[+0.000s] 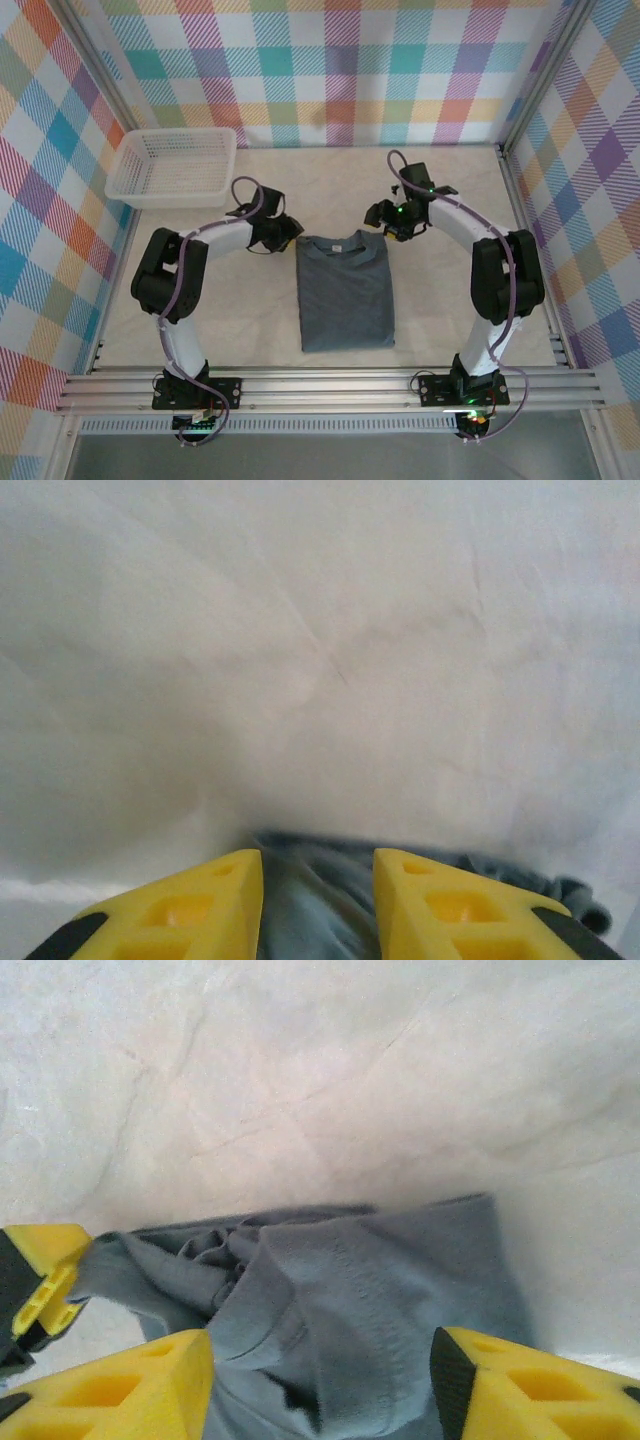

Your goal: Fold the inside-out t-shirt

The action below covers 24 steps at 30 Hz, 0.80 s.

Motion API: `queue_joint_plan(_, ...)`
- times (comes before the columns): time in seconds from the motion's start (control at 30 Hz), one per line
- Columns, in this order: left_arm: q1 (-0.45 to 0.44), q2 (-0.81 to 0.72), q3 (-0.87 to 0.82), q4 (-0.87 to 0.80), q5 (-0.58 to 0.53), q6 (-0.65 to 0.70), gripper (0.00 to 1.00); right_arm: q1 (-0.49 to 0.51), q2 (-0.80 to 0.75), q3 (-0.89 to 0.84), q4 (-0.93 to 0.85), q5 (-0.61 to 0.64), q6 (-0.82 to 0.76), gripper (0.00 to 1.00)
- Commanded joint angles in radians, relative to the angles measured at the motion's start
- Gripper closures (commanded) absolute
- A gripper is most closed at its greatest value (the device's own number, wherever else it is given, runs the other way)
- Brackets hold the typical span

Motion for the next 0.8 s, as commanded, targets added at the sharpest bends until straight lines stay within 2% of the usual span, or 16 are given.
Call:
queue_joint_plan(0.0,0.056,-0.064,0.029,-0.034,-0.019,0.039,0.63,-0.043,0.006,0.014,-0.074,-0.02,-0.114,0.34)
queue_joint_plan(0.1,0.055,-0.135,0.017,-0.103,-0.044,0.15,0.55,-0.065,0.008,-0.016,-0.075,-0.021,-0.182,0.28)
queue_joint_plan(0.27,-0.013,-0.179,-0.029,-0.217,-0.07,0.346,0.47,-0.066,0.075,-0.013,-0.065,-0.075,-0.242,0.28)
queue_joint_plan(0.37,-0.025,-0.173,-0.088,-0.175,-0.044,0.343,0.42,-0.065,0.139,-0.001,-0.04,-0.095,-0.221,0.3)
queue_joint_plan(0.43,-0.036,-0.148,-0.091,-0.157,-0.032,0.335,0.34,-0.061,0.177,0.002,-0.024,-0.095,-0.203,0.31)
queue_joint_plan(0.53,-0.056,-0.094,-0.055,-0.141,0.001,0.333,0.28,-0.046,0.215,0.003,0.001,-0.134,-0.195,0.43)
queue_joint_plan(0.63,-0.069,-0.05,-0.027,-0.085,0.024,0.308,0.29,-0.04,0.238,-0.002,0.008,-0.151,-0.175,0.55)
queue_joint_plan(0.77,-0.071,0.012,0.016,-0.08,0.01,0.276,0.34,-0.038,0.226,-0.021,0.017,-0.143,-0.159,0.54)
